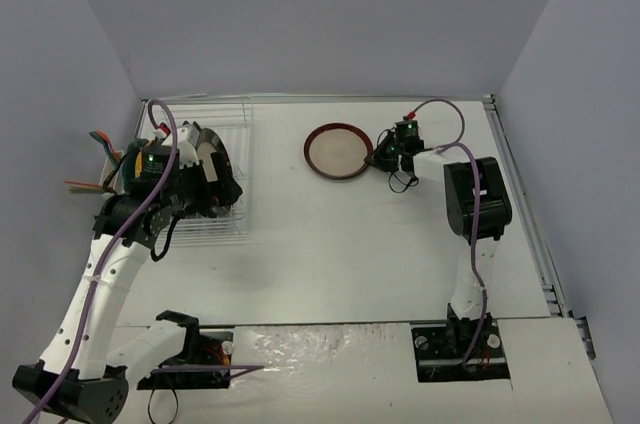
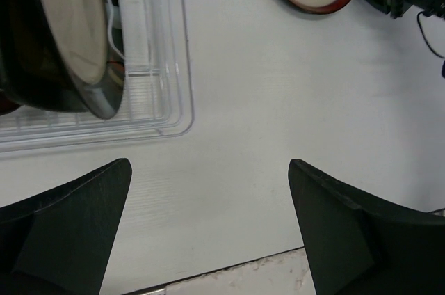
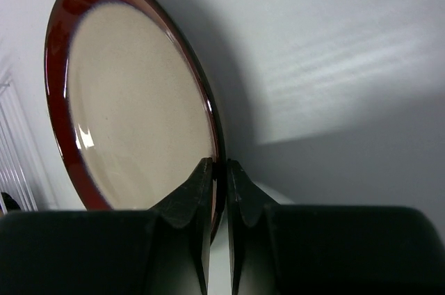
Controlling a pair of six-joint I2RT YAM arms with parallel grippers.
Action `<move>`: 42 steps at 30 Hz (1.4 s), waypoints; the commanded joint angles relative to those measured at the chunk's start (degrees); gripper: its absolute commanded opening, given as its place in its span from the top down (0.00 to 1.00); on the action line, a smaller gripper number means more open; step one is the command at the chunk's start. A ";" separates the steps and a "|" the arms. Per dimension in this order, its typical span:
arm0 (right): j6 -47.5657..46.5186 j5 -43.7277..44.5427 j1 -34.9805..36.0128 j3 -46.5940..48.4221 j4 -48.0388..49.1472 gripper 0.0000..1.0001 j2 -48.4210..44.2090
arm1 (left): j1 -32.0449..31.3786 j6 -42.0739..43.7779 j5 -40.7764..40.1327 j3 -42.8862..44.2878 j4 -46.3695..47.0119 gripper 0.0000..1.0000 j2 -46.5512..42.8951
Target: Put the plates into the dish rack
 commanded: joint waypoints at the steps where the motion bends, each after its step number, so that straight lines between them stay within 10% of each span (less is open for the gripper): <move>1: -2.86 1.29 -2.48 -8.30 -4.97 1.00 -12.38 | -4.79 -7.93 5.56 -0.13 10.62 0.07 3.04; 17: 10.55 -7.21 -5.55 -28.86 -4.58 1.00 -38.67 | -19.89 -29.95 9.09 -3.81 36.16 0.06 28.19; 42: 24.53 -15.69 -5.46 -38.69 2.67 1.00 -44.29 | -24.00 -49.54 11.18 1.93 54.67 0.14 52.05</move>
